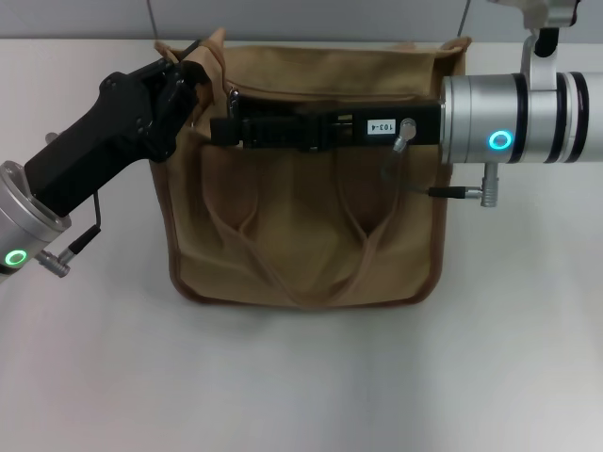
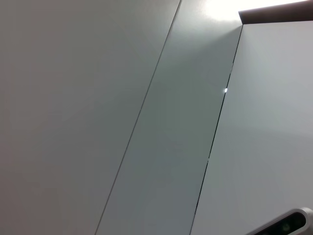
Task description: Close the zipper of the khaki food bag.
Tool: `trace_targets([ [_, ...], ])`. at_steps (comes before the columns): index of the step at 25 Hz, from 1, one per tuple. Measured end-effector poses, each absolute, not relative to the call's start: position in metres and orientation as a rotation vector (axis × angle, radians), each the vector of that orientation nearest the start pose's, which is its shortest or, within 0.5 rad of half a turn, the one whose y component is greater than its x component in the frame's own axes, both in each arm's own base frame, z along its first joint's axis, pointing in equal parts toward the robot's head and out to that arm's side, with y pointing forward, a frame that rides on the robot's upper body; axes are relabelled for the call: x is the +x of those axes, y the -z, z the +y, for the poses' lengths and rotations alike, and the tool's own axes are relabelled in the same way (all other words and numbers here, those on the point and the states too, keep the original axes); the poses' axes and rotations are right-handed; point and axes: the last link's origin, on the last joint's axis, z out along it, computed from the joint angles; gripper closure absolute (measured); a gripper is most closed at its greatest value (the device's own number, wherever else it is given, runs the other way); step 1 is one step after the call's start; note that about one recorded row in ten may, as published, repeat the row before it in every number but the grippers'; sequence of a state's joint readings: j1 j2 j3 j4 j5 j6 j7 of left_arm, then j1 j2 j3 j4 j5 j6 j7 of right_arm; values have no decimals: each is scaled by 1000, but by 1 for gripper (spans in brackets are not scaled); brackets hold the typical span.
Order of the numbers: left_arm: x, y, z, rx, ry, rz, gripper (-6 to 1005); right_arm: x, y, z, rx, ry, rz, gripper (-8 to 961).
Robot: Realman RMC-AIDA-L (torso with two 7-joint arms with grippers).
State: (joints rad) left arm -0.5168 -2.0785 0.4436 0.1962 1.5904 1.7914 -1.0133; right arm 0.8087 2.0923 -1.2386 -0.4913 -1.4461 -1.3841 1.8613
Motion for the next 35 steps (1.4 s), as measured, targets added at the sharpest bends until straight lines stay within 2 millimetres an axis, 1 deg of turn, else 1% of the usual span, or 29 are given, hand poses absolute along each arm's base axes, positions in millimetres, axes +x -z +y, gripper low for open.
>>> trace_targets([
  [9,-244,-4,302,-2191,1531,-532,954,123,67,372,-2865,-1023,1093,213],
  [13,-244,-4,302,-2189,1534,-530,953,124,65,373,-2843,-1062,1028,212],
  [15,-244,-4,302,-2189,1535,-530,952,124,65,373,-2842,-1065,1020,396],
  [20,-244,-4,302,-2188,1533,-532,951,122,67,373,-2855,-1054,1011,638],
  [27,-244,-4,303,-2187,1530,-531,949,121,68,373,-2858,-1046,1003,856],
  [35,-244,-4,303,-2186,1529,-530,946,124,68,374,-2844,-1042,989,927],
])
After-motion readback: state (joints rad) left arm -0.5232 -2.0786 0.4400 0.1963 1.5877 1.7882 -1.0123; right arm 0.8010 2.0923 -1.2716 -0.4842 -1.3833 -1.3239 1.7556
